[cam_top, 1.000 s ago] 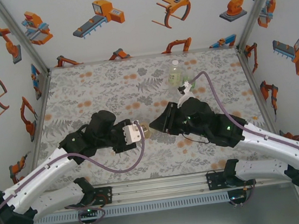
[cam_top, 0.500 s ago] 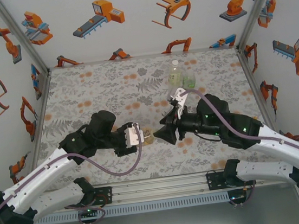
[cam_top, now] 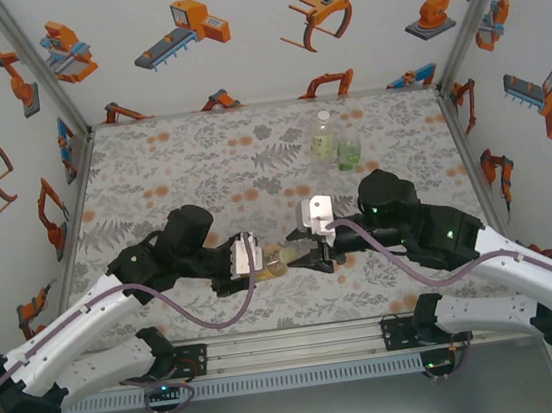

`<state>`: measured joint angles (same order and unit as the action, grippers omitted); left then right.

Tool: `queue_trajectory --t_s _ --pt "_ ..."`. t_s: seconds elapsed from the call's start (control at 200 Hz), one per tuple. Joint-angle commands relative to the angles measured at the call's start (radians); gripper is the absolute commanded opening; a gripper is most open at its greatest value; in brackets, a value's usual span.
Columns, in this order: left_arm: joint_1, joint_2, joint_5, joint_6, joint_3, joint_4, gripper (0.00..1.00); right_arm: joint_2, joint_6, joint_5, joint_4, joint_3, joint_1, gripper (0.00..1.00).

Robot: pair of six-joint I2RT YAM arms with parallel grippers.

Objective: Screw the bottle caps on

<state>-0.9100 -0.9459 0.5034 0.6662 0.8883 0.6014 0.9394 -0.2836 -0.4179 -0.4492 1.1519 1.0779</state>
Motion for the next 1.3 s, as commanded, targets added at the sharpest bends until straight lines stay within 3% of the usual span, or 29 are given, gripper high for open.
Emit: queue_trajectory --t_s 0.0,0.371,0.571,0.806,0.981,1.092,1.187,1.297 --pt "-0.004 0.019 0.037 0.019 0.03 0.02 0.0 0.001 -0.031 -0.032 0.009 -0.011 -0.001 0.46" --pt "-0.004 0.023 0.04 0.018 0.025 0.02 0.0 0.011 -0.018 -0.009 0.011 -0.023 0.001 0.36" --pt "-0.003 0.029 0.032 0.016 0.021 0.011 0.0 0.019 0.084 0.03 0.047 -0.045 0.001 0.3" --pt "-0.004 0.051 -0.077 -0.01 -0.004 -0.047 0.0 0.027 0.578 0.333 0.131 -0.071 0.002 0.0" --pt "-0.004 0.056 -0.198 -0.034 -0.024 -0.096 0.0 0.021 1.094 0.579 0.074 -0.1 0.001 0.0" --pt "-0.005 0.046 -0.253 -0.041 -0.029 -0.119 0.0 0.024 1.37 0.607 0.075 -0.13 -0.001 0.0" --pt "-0.004 0.034 -0.289 -0.046 -0.031 -0.133 0.0 0.037 1.495 0.602 0.069 -0.13 0.0 0.0" --pt "-0.004 0.026 -0.306 -0.044 -0.028 -0.137 0.0 0.051 1.518 0.6 0.04 -0.107 0.0 0.0"
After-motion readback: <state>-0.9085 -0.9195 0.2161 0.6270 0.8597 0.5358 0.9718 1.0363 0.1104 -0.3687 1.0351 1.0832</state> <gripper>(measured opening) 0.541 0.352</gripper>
